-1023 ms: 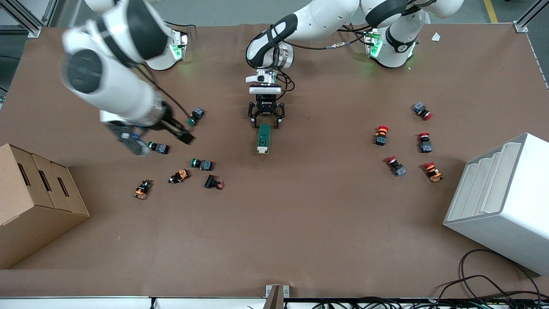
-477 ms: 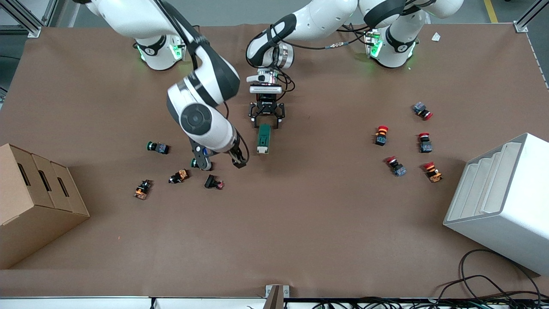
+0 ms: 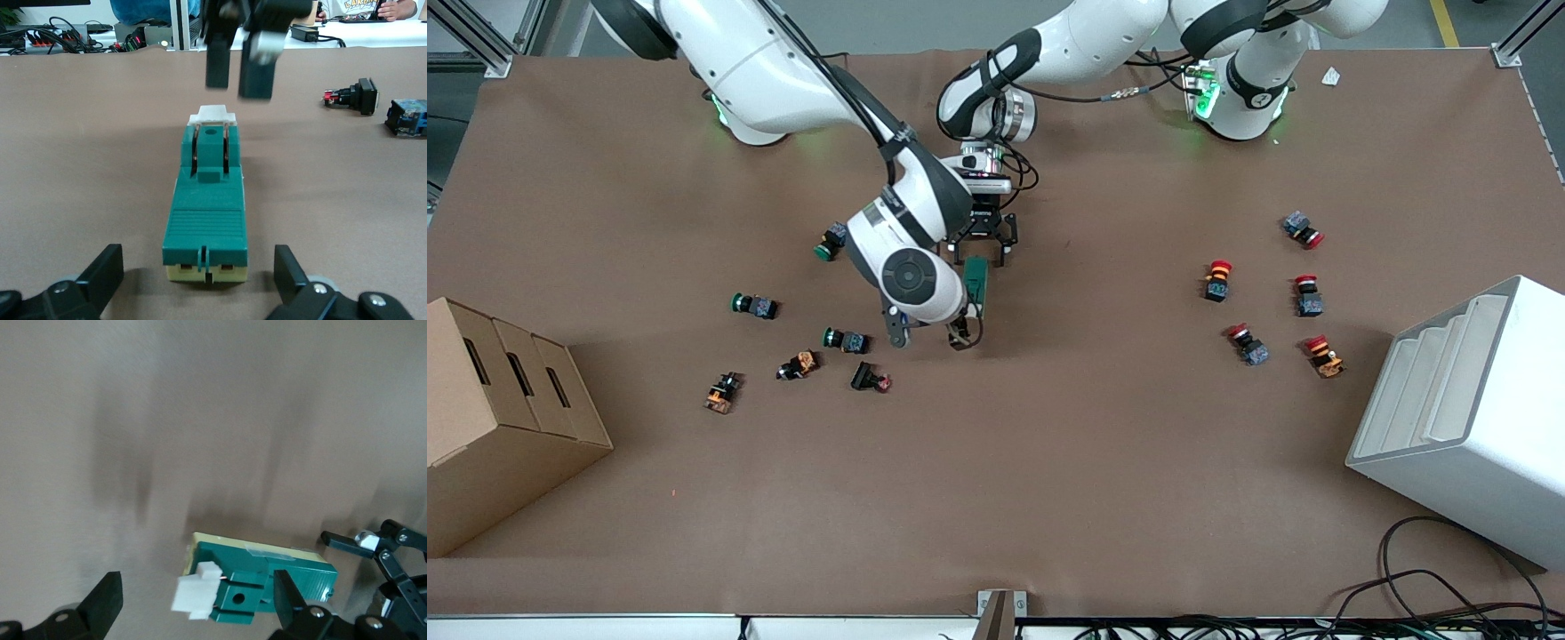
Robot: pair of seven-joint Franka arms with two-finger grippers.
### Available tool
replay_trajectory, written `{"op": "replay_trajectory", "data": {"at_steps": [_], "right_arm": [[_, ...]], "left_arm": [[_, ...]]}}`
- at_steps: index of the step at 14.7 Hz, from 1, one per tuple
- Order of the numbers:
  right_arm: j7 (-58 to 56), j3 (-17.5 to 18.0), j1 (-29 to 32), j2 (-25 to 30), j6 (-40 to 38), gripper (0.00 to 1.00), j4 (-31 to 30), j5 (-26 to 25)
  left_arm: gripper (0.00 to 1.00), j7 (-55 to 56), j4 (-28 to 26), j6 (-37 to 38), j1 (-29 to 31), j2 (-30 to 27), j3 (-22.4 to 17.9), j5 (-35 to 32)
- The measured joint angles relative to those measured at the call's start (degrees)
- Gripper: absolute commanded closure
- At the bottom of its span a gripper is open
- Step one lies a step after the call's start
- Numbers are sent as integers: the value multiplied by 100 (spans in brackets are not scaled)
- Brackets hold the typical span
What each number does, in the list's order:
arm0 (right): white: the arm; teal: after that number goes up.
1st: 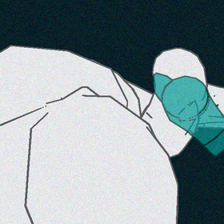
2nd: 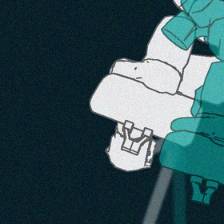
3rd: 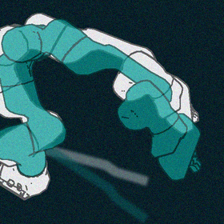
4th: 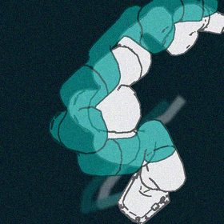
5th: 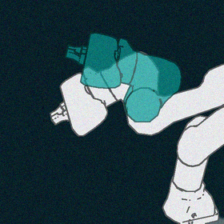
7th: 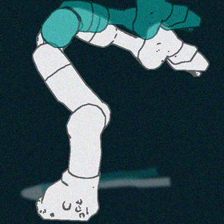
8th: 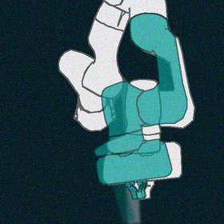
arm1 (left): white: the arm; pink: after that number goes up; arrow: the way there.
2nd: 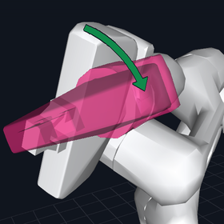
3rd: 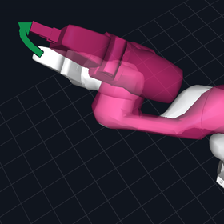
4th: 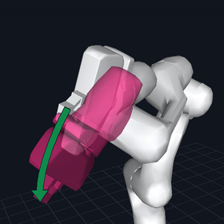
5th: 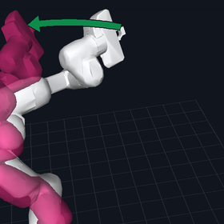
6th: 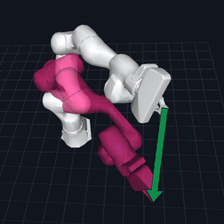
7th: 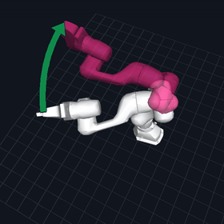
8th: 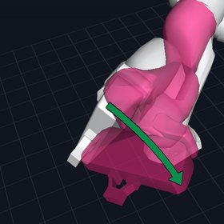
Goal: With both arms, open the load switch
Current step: 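Reach the right gripper toward the white switch handle, then push the white handle down with the right gripper while the left gripper holds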
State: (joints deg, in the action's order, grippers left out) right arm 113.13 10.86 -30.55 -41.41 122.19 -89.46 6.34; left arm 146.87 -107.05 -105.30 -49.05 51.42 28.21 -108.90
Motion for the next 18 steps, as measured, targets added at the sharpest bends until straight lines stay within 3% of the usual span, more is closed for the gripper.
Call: {"op": "replay_trajectory", "data": {"at_steps": [4,12,18], "right_arm": [[194,1,-180,-47,-144,0,34,0],[244,90,-232,-47,-1568,0,465,6],[244,230,-230,-36,-2155,0,652,14]], "left_arm": [[1,0,0,0,-1,0,0,-1],[1,0,0,1,-3,0,-2,-1],[1,1,0,1,-3,0,-2,-1]]}}
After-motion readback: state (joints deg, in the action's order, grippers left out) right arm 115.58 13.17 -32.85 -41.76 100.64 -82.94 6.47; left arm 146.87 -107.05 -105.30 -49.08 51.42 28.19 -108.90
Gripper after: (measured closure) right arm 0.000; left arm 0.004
